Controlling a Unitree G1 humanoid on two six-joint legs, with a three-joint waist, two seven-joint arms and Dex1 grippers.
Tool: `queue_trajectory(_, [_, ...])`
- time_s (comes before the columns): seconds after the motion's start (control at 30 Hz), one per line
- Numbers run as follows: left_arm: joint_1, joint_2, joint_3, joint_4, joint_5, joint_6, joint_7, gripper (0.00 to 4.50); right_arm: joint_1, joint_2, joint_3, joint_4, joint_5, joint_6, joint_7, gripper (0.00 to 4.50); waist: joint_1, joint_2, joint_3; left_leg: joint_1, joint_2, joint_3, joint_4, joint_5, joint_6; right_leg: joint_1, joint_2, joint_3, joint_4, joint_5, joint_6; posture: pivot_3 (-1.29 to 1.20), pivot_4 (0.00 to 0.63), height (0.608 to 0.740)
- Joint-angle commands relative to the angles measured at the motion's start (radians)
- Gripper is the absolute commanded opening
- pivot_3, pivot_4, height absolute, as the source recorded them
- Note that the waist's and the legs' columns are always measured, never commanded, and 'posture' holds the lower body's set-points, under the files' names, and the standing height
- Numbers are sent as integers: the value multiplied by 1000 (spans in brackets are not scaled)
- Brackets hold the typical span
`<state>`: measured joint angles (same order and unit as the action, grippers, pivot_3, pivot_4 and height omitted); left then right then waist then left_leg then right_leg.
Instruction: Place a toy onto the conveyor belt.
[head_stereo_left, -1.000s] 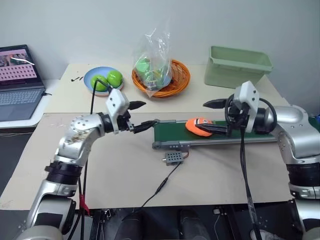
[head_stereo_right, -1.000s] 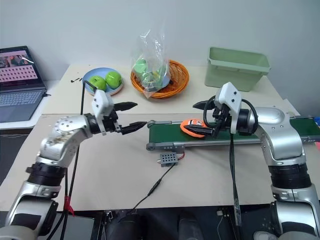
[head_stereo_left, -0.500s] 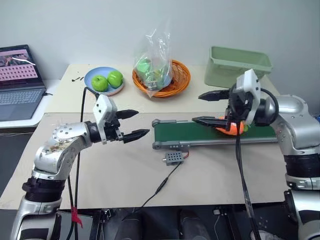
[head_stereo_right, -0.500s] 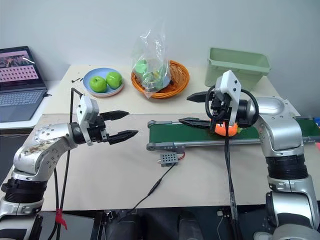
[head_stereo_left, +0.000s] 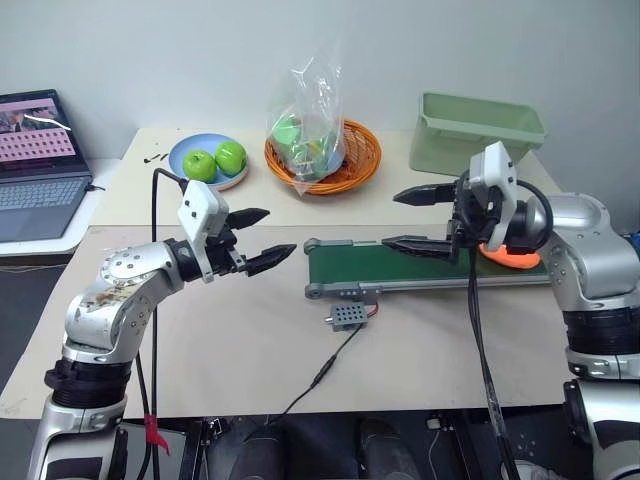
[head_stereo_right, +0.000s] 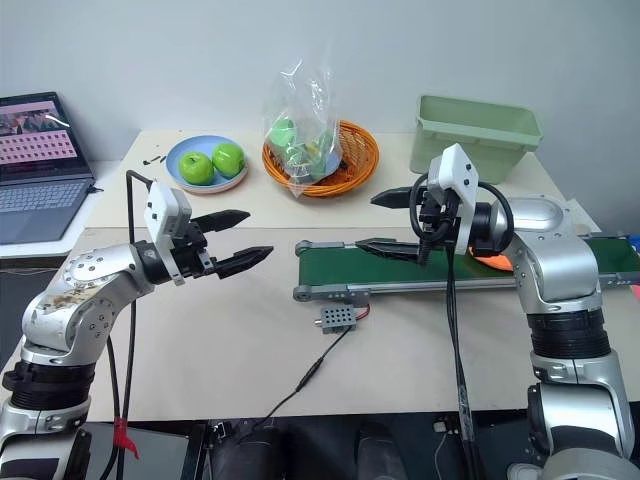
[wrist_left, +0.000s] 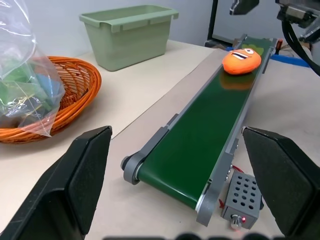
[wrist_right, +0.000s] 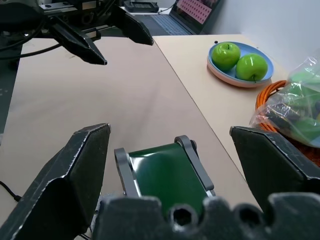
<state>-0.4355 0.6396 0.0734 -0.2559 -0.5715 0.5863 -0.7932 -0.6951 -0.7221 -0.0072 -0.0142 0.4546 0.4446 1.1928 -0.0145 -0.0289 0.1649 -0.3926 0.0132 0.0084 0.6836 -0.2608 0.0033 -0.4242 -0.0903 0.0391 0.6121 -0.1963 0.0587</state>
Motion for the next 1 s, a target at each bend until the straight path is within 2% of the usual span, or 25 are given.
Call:
queue_trajectory(0.03, [-13,-4,34,-49,-25,6,15,4439,-2,-3,-26,-43,24,0,-8,4500,0,0,0,0,0,0,0,0,0,0,0,0,0,0,0,0,150,740])
queue_trajectory(1.0, [57,31,101,-119,-104,73,27,4439,6,17,-20,-31,18,-11,-11,4500,1,0,0,0,0,0,0,0,0,0,0,0,-1,0,0,0,150,740])
